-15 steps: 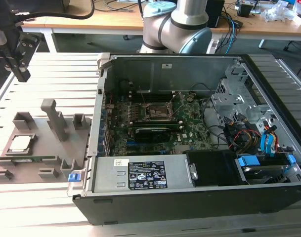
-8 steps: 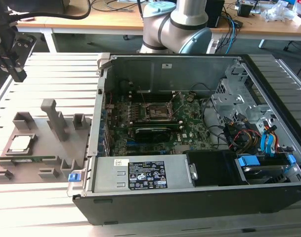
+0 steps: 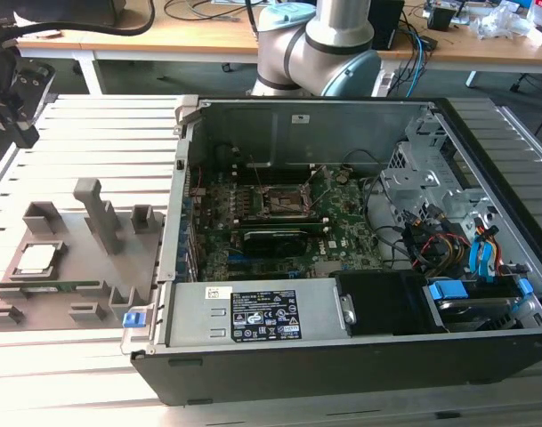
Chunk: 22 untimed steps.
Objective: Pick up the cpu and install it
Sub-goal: 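Reach for the cpu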
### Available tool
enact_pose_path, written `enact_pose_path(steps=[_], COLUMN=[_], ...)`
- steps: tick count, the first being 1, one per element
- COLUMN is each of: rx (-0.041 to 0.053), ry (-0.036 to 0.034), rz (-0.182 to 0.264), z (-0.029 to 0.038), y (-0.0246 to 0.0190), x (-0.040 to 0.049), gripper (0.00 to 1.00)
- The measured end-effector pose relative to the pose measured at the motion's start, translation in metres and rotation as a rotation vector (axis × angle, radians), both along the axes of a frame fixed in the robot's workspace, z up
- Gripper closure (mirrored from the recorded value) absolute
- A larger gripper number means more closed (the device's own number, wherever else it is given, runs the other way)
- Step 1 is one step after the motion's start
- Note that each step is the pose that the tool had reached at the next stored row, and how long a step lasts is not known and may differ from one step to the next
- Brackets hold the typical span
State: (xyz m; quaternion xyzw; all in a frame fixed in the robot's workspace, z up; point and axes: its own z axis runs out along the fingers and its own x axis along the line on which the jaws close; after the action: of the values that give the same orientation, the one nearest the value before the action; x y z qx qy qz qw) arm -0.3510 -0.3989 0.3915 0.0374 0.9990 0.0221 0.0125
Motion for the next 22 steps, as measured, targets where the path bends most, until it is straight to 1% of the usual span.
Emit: enact_pose_path(steps=[15,22], rx=[0.0001,0.0001], ry=[0.0000,-0.0001], rz=[0.000,0.000], z=[-0.0015,-0.0030], y=[0.0000,0.0000], x=[-0.0191,-0.0236], gripper=[0.89,0.89])
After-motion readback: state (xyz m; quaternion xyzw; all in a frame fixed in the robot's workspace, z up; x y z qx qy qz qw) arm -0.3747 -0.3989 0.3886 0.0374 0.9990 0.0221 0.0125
